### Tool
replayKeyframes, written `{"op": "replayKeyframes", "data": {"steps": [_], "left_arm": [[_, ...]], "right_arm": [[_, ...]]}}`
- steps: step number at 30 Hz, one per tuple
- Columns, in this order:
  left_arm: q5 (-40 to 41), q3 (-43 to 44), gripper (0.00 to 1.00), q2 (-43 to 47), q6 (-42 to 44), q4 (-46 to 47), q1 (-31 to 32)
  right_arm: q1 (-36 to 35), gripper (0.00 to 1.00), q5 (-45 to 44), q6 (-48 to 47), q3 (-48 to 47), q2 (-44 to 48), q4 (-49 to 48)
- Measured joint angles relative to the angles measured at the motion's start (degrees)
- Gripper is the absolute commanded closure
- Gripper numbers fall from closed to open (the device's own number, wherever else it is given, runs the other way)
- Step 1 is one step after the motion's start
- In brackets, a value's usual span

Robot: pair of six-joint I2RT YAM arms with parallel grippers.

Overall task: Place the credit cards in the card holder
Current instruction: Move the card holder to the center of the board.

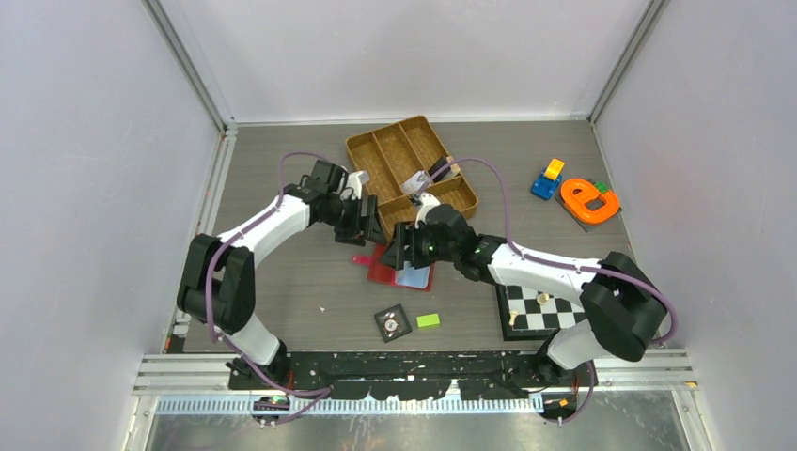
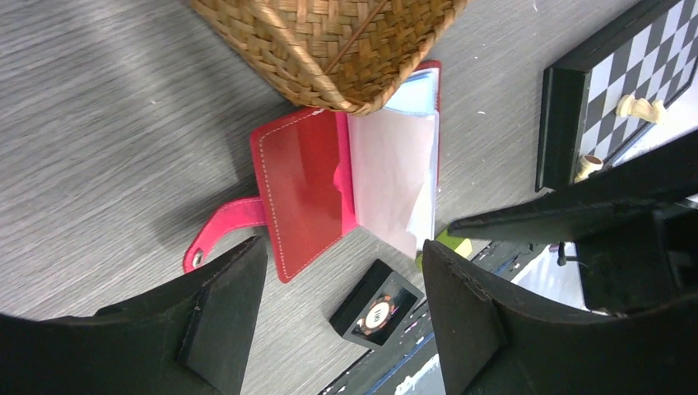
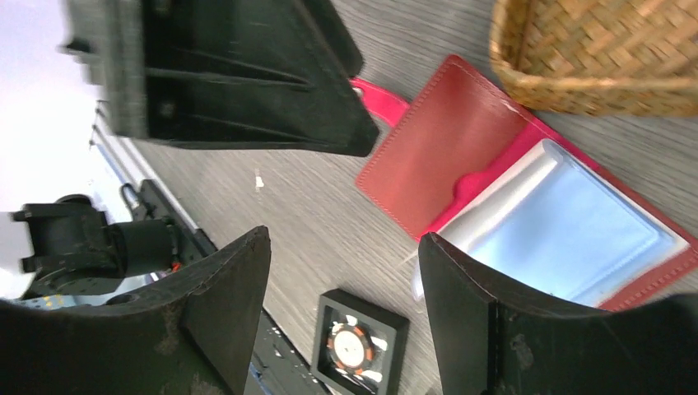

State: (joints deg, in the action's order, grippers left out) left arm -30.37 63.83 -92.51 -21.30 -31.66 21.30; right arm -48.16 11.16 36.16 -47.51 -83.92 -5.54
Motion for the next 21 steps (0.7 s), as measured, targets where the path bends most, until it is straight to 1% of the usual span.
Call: {"op": "replayKeyframes", "data": {"steps": [4,7,11,14,16,19,21], "left_arm": [[-0.5,-0.2,0.25,-0.02,-0.63,1.03,1.07],[0.55,-0.2,0.25,-0.04,-0.48,0.98,2.43],[2.34,-0.44,0.24,0.07,-0.31,1.25,4.46],[4.48,-0.81,0.24,0.76,-0.22,1.29,6.4],[6.32,-0.79,0.23,1.25,-0.13,1.53,7.96],[8.74,-0.42,0.22,1.22,-0.13,1.57,11.56],[10.43,0.79,0.21,0.55,-0.13,1.05,14.14]], "right_arm": [[0.33,0.28,-2.27,-0.26,1.27,-0.09,1.64],[1.2,0.27,-4.39,-0.07,2.14,0.02,2.73],[4.44,0.27,-6.4,0.72,4.85,2.64,3.8],[8.04,0.31,-7.17,1.9,6.91,5.88,4.37],[10.51,0.35,-7.15,2.8,7.76,7.13,4.37],[13.92,0.39,-6.38,4.55,9.33,7.32,3.93],[15.39,0.4,-5.92,5.66,10.71,7.32,3.8]]}}
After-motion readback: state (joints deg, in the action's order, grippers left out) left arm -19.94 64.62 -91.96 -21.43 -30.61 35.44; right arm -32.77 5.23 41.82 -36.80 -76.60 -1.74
